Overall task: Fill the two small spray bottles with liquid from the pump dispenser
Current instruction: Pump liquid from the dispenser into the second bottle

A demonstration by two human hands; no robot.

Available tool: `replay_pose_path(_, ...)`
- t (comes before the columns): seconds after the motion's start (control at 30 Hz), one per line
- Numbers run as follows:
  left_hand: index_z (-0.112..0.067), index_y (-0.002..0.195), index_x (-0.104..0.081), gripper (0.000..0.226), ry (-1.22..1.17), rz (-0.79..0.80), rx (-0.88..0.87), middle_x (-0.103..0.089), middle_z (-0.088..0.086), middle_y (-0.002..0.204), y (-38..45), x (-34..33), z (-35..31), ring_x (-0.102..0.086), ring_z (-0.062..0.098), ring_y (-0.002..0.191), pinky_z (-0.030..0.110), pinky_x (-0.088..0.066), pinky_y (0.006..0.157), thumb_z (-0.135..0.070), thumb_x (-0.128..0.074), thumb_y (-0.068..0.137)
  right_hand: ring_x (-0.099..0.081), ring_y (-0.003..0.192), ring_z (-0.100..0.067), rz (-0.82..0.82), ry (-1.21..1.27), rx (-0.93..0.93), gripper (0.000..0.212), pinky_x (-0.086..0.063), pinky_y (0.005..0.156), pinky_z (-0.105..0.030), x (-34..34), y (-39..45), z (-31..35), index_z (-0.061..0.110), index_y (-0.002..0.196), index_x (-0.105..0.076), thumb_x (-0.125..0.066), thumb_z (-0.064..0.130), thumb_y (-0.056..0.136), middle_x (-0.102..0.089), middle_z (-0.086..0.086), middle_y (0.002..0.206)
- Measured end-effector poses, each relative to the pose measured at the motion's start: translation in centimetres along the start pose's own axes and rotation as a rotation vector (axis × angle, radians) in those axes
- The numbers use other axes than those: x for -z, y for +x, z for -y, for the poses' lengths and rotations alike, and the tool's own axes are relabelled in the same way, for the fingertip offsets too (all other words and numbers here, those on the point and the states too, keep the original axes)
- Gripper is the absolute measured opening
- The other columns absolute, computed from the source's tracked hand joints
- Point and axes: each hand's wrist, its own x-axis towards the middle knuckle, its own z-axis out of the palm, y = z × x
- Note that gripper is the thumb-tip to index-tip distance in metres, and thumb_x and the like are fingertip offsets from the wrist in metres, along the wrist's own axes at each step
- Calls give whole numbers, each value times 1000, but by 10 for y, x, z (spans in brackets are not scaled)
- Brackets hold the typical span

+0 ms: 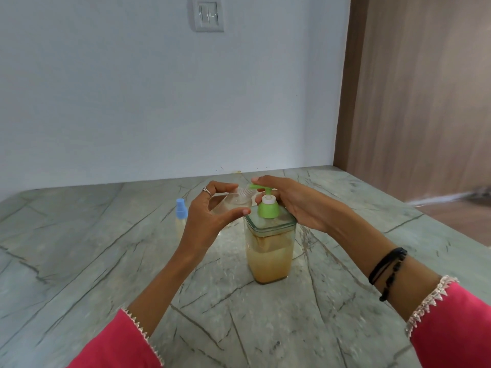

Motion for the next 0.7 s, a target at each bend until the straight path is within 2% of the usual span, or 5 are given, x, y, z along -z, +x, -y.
replay_pose_path(0.2, -33, 91, -60, 42, -5, 3, 3, -66, -10, 103, -1, -1, 2, -63, 5, 99, 22, -54, 81, -35, -77, 53, -60, 74, -12, -49, 44, -20, 21, -53, 64, -25, 5, 6, 2, 13, 101, -61, -64, 28, 86, -65, -2, 84)
replay_pose_path(0.37, -33, 91, -60, 42, 9, 3, 2, -66, -11, 102, 0, -2, 5, -62, 3, 98, 25, -52, 87, -36, -78, 53, -62, 84, -10, -79, -7, 48, 26, -54, 70, -21, 6, 12, -2, 6, 108, -59, -62, 23, 89, -66, -4, 94)
replay_pose_path(0.53, -35, 90, -60, 41, 0, 1, 11, -66, -13, 102, 2, -3, 6, -62, 0, 98, 25, -51, 87, -36, -78, 53, -64, 75, -6, -6, -35, 25, 23, -53, 66, -20, 6, 7, -3, 16, 105, -61, -57, 34, 91, -67, 2, 87)
replay_pose_path(0.63, -34, 91, -60, 42, -11, -9, 12, -66, -12, 103, 2, -3, 5, -62, 0, 98, 20, -51, 82, -36, -78, 53, -62, 80, -7, 3, -65, 48, 30, -50, 75, -24, 5, 6, -6, 19, 112, -58, -53, 41, 92, -65, 3, 89)
replay_pose_path(0.7, -33, 91, -60, 41, -28, -11, 9, -66, -10, 102, 2, -2, 5, -63, 0, 96, 17, -52, 79, -34, -78, 54, -61, 79, -8, -15, -77, 57, 28, -48, 77, -26, 3, 8, -7, 22, 107, -59, -53, 43, 91, -64, 3, 88)
